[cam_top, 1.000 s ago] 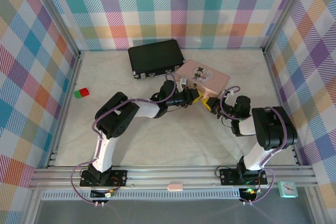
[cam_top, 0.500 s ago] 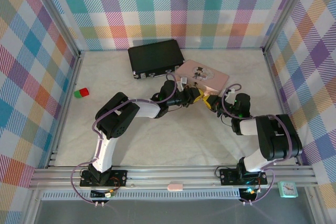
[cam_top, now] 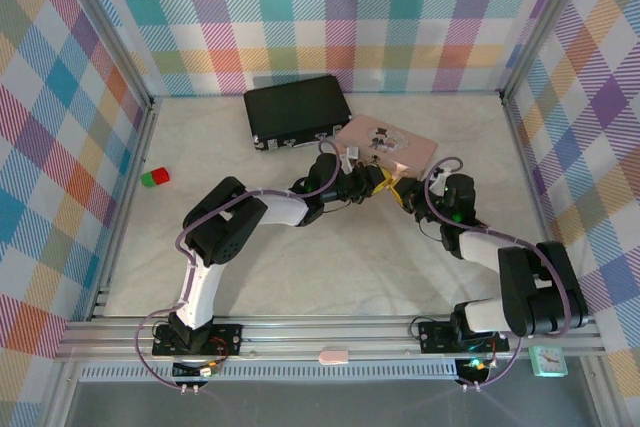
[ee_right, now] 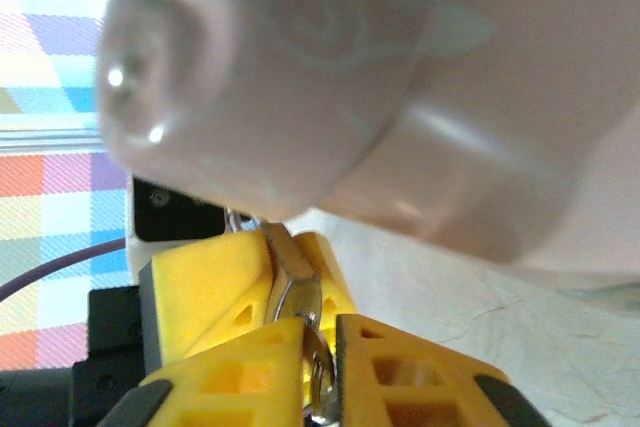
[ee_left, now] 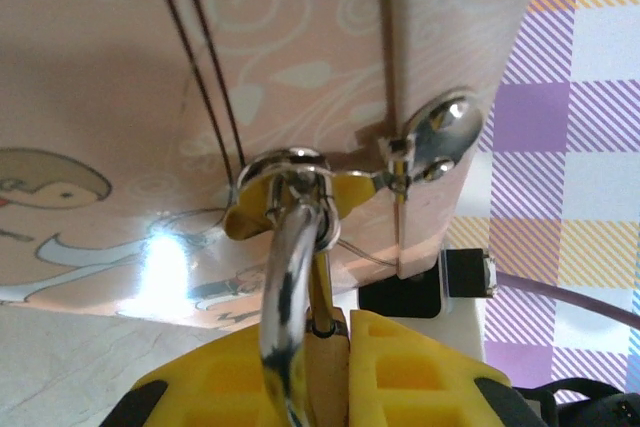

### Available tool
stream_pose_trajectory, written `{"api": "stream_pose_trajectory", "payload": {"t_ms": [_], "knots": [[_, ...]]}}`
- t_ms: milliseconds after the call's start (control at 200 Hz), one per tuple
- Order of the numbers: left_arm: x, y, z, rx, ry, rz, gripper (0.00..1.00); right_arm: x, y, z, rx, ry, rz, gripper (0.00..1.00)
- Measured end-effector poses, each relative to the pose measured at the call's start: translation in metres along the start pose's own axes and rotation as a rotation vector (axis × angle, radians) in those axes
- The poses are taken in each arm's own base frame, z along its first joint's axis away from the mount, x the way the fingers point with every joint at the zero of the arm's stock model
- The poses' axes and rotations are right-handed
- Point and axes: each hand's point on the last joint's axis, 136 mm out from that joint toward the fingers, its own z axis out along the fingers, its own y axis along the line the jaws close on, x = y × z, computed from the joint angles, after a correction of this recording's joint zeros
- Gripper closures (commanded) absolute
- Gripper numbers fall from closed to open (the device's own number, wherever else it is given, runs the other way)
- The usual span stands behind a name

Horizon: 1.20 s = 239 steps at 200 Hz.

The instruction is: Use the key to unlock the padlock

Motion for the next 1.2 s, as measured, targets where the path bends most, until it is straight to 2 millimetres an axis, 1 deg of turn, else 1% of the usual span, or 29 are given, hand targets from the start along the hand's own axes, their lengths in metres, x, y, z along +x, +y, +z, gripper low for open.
{"api": "stream_pose_trajectory", "payload": {"t_ms": [115,185,270,355,480,600,850,970,1120,1195], "knots": [[0.005,-0.001,0.003,-0.002,-0.010,0.003,1.00,-0.004,-0.004,-0.006,0.035,-0.039,-0.011,0.73],[0.003,-0.001,0.003,-0.005,-0.026,0.003,1.00,-0.005,-0.006,-0.010,0.049,-0.056,-0.021,0.68],[0.000,0.000,0.003,-0.008,-0.044,0.004,1.00,-0.005,-0.008,-0.015,0.060,-0.071,-0.030,0.65],[-0.003,0.000,0.003,-0.011,-0.059,0.004,1.00,-0.004,-0.009,-0.019,0.067,-0.079,-0.045,0.65],[-0.004,0.001,0.003,-0.013,-0.069,0.003,1.00,-0.005,-0.008,-0.019,0.062,-0.083,-0.059,0.69],[-0.002,0.000,0.004,-0.012,-0.066,0.003,1.00,-0.004,-0.008,-0.017,0.044,-0.077,-0.075,0.76],[-0.002,0.000,0.004,-0.013,-0.070,0.001,1.00,-0.005,0.000,-0.010,-0.012,-0.068,-0.102,0.79],[-0.002,0.000,0.004,-0.013,-0.070,0.001,1.00,-0.004,0.000,-0.006,-0.027,-0.061,-0.096,0.79],[-0.001,0.000,0.005,-0.014,-0.074,-0.003,1.00,-0.003,-0.001,-0.002,-0.037,-0.050,-0.082,0.88],[-0.002,0.000,0.005,-0.015,-0.079,-0.006,1.00,-0.003,0.002,-0.002,-0.049,-0.050,-0.082,0.89]]}}
